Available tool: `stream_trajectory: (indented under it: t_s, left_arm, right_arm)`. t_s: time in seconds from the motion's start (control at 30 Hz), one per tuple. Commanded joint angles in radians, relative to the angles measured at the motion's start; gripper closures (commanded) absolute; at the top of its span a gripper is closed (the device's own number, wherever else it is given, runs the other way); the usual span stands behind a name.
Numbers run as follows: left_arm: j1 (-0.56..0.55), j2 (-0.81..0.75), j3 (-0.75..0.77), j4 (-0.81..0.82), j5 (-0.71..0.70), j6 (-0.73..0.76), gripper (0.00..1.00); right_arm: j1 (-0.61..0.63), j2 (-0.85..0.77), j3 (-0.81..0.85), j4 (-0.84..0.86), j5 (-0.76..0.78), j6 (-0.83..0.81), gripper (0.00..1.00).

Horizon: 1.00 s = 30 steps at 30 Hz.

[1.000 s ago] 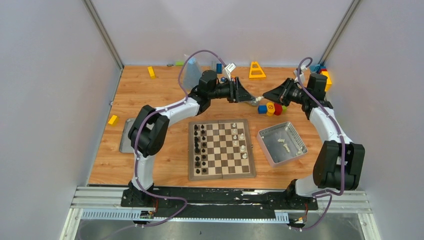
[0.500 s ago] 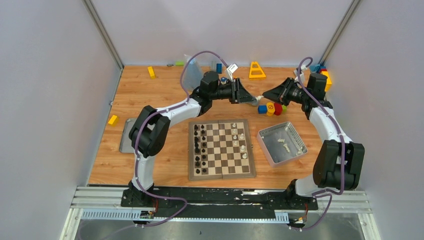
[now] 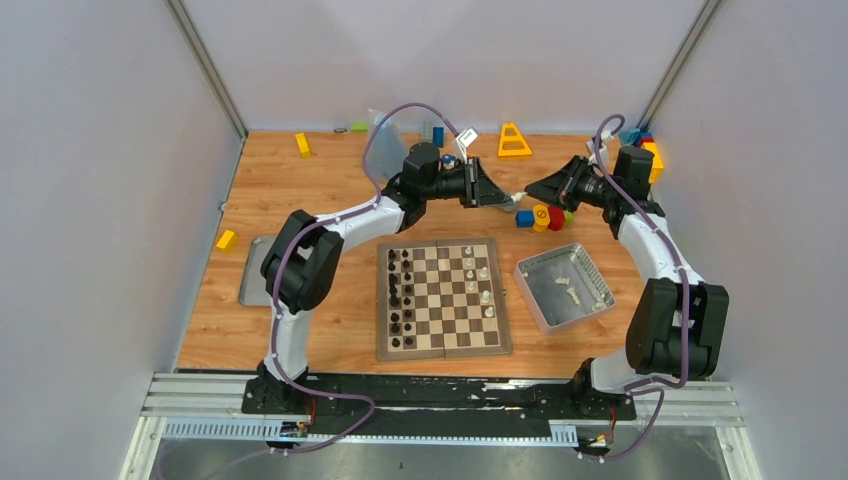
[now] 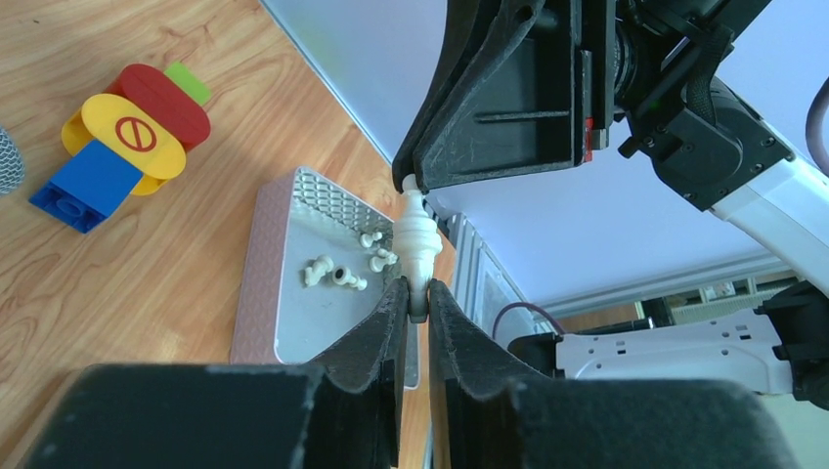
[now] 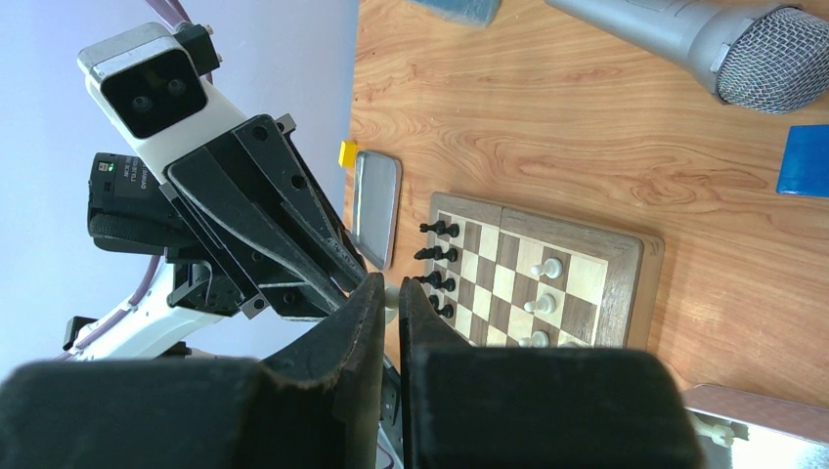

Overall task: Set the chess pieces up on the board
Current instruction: Pick up the chess piece from the storage box, then place the chess piece on the chessboard.

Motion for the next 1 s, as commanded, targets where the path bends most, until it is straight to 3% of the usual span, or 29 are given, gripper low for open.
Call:
stream_trajectory:
  t_s: [0.0, 0.2, 0.33, 0.43, 0.6, 0.73, 0.87, 0.97]
  left_arm:
    - [-0.008, -0.001, 0.037, 0.013, 0.017, 0.005, 0.84]
    - [-0.001, -0.052, 0.013, -0.07, 0.029, 0.107, 0.97]
    - [0.01, -0.122, -0.007, -0.222, 0.039, 0.25, 1.0]
    - [0.014, -0.171, 0.003, -0.403, 0.036, 0.471, 1.0]
    - [0.013, -0.26, 0.075, -0.926, -0.075, 0.952, 1.0]
    - [0.013, -0.309, 0.101, -1.206, -0.21, 1.191, 1.0]
    - [0.014, -0.359, 0.104, -1.386, -0.318, 1.298, 1.0]
    - [0.014, -0.423, 0.073, -1.452, -0.387, 1.333, 0.99]
  right_arm:
    - [-0.003, -0.007, 0.009, 0.034, -0.013, -0.01, 1.0]
    - [-0.023, -0.03, 0.022, 0.013, 0.007, -0.067, 1.0]
    - [-0.045, -0.045, 0.025, -0.003, 0.013, -0.128, 1.0]
    - [-0.048, -0.067, 0.026, -0.034, 0.015, -0.224, 1.0]
    - [-0.033, -0.119, -0.015, -0.084, -0.003, -0.427, 1.0]
    - [0.044, -0.186, -0.059, -0.156, 0.055, -0.674, 1.0]
    - [0.215, -0.273, -0.11, -0.229, 0.19, -0.92, 1.0]
    - [0.303, -0.281, -0.13, -0.263, 0.25, -1.012, 1.0]
